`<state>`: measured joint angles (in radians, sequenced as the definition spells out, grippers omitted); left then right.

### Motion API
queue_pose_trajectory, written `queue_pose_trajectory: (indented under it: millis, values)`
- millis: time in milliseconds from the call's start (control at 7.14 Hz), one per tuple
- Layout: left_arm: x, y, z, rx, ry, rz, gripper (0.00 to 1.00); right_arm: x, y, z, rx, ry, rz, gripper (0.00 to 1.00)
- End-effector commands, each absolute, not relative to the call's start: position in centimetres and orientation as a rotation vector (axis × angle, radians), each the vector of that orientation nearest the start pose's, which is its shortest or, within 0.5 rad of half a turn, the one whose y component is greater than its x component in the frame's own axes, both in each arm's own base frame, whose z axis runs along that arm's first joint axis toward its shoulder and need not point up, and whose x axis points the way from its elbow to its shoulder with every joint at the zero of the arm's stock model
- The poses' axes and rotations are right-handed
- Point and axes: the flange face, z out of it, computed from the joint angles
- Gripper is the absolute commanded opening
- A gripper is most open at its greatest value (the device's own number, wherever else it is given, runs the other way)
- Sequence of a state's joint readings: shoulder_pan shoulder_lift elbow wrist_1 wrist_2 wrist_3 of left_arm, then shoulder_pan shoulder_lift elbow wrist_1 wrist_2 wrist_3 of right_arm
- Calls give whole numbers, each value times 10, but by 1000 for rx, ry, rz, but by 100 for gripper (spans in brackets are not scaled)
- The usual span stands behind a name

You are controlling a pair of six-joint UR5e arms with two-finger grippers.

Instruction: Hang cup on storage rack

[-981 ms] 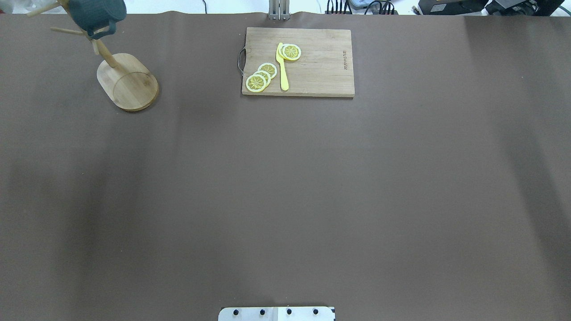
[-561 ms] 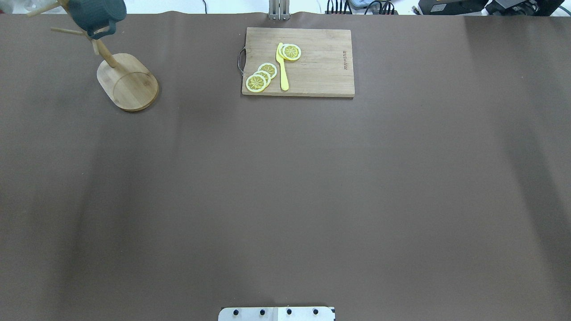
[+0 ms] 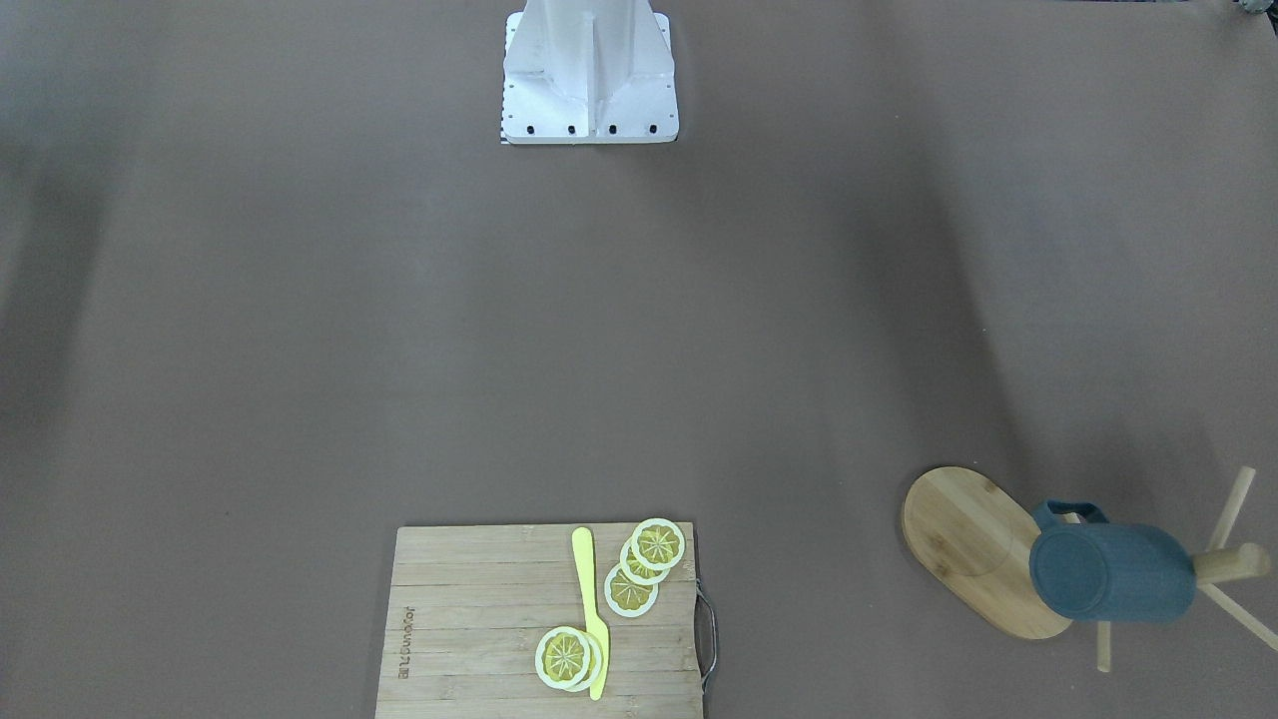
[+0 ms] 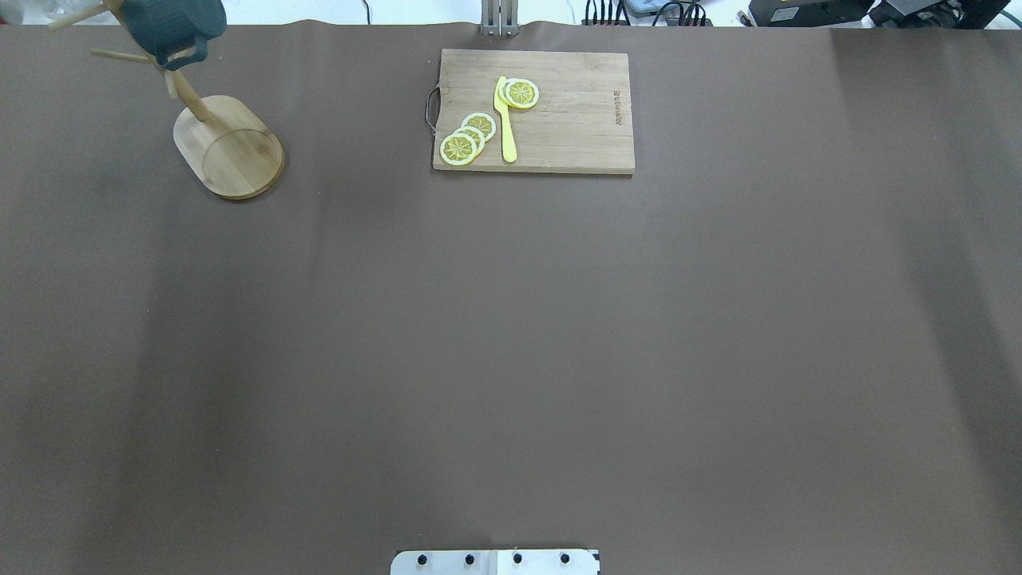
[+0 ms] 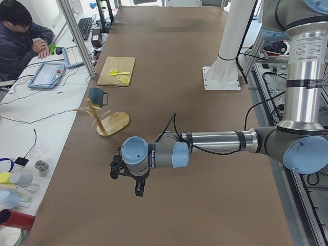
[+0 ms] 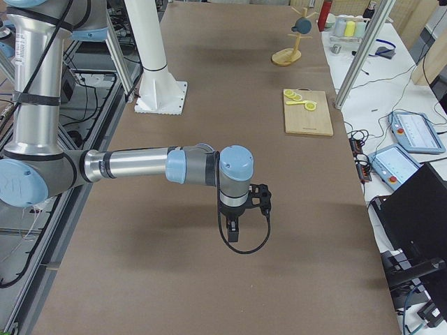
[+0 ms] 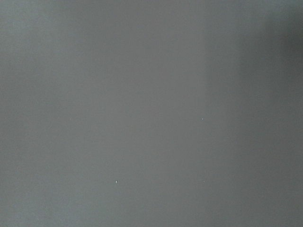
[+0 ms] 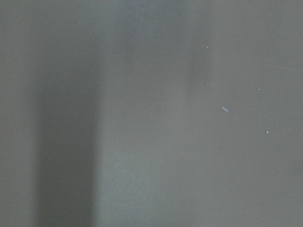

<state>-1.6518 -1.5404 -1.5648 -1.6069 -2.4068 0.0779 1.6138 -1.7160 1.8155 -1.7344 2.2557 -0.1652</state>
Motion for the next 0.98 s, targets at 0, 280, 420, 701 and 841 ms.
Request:
queue_pose_trajectory:
  millis: [0,280,420,701,841]
  values:
    - [-99,-454,643,118,833,18,99,88,-421,638,4,-691,-92,100]
    - [-98,-445,646,113,840,18,99,87,-422,629,23,-705,-98,100]
    - [-98,-445,648,109,833,18,99,87,-421,637,5,-709,-90,100]
    - [-98,-445,647,111,831,17,99,87,-412,644,-5,-708,-92,100]
    - [-98,-445,647,110,831,18,99,87,-412,644,-7,-707,-89,100]
